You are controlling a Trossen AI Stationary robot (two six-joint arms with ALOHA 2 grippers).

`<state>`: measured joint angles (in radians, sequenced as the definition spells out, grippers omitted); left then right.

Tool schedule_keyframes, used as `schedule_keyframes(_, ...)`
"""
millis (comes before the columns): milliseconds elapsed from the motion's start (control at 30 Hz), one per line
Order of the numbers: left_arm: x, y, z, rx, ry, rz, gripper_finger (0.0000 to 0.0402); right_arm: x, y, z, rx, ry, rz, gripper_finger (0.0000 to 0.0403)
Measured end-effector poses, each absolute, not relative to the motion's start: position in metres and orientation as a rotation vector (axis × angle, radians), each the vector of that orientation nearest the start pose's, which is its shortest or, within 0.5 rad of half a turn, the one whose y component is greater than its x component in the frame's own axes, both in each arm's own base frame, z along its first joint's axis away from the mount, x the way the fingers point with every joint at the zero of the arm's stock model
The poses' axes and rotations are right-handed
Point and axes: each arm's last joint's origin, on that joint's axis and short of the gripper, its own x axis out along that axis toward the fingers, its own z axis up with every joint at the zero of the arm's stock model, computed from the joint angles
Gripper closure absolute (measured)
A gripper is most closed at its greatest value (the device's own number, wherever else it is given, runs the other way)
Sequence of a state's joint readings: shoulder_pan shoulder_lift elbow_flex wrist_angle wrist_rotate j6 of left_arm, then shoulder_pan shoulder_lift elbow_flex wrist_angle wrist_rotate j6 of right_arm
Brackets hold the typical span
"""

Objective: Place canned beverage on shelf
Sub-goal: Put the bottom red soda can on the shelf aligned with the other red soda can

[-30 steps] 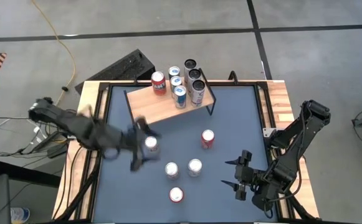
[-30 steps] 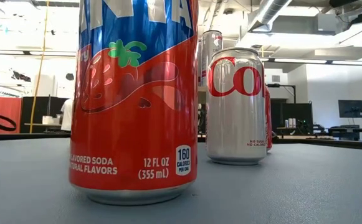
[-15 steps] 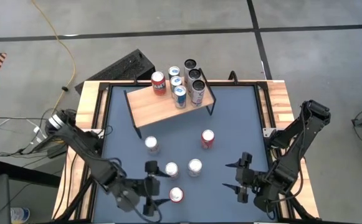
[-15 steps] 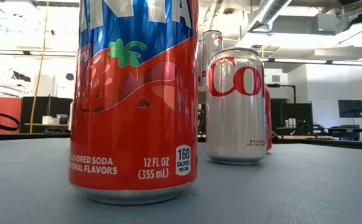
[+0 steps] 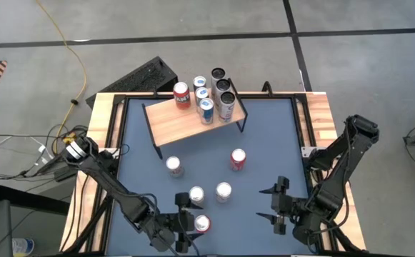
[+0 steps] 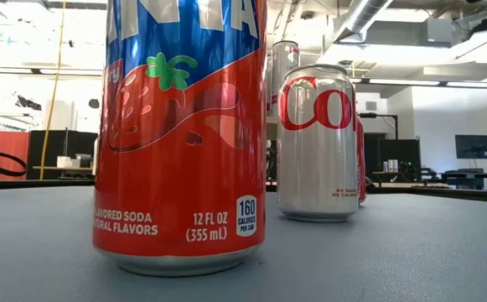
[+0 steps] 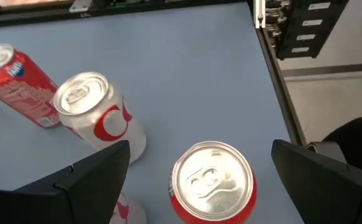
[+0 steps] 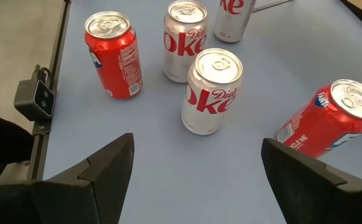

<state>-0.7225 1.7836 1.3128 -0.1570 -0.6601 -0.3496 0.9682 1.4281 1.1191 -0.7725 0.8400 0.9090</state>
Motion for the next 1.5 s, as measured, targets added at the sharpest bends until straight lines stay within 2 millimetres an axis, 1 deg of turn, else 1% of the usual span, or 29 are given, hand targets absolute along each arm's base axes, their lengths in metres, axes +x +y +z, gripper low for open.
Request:
schedule_keyframes(200,0.308,-0.25,0.25,0.036,0.509,-0.044,0.0022,0.173,0.214,0.271,0.023,0.633,-0.183,0.0072)
schedule_keyframes(333,0.312,-0.251,0.242,0.031,0.54,-0.083,0.0022,0.173,0.214,0.27,0.022,0.634,-0.184,0.0072)
schedule_keyframes(400,0.314,-0.247,0.241,0.048,0.551,-0.086,0.0022,0.173,0.214,0.27,0.02,0.636,-0.184,0.0072)
schedule_keyframes(500,0.318,-0.243,0.243,0.061,0.542,-0.083,0.0022,0.173,0.214,0.27,0.021,0.637,-0.183,0.0072)
schedule_keyframes(633,0.322,-0.237,0.241,0.036,0.578,-0.119,0.0022,0.173,0.214,0.27,0.022,0.638,-0.182,0.0072)
schedule_keyframes(867,0.324,-0.233,0.24,0.046,0.611,-0.154,0.0022,0.173,0.214,0.27,0.019,0.64,-0.183,0.0072)
schedule_keyframes(1033,0.331,-0.231,0.227,0.058,0.648,-0.182,0.0022,0.173,0.214,0.27,0.017,0.641,-0.183,0.0072)
schedule_keyframes(1300,0.334,-0.227,0.223,0.053,0.674,-0.168,0.0022,0.173,0.214,0.27,0.013,0.646,-0.183,0.0072)
schedule_keyframes(1500,0.341,-0.227,0.212,0.025,0.691,-0.178,0.0022,0.172,0.213,0.269,0.001,0.653,-0.187,0.0072)
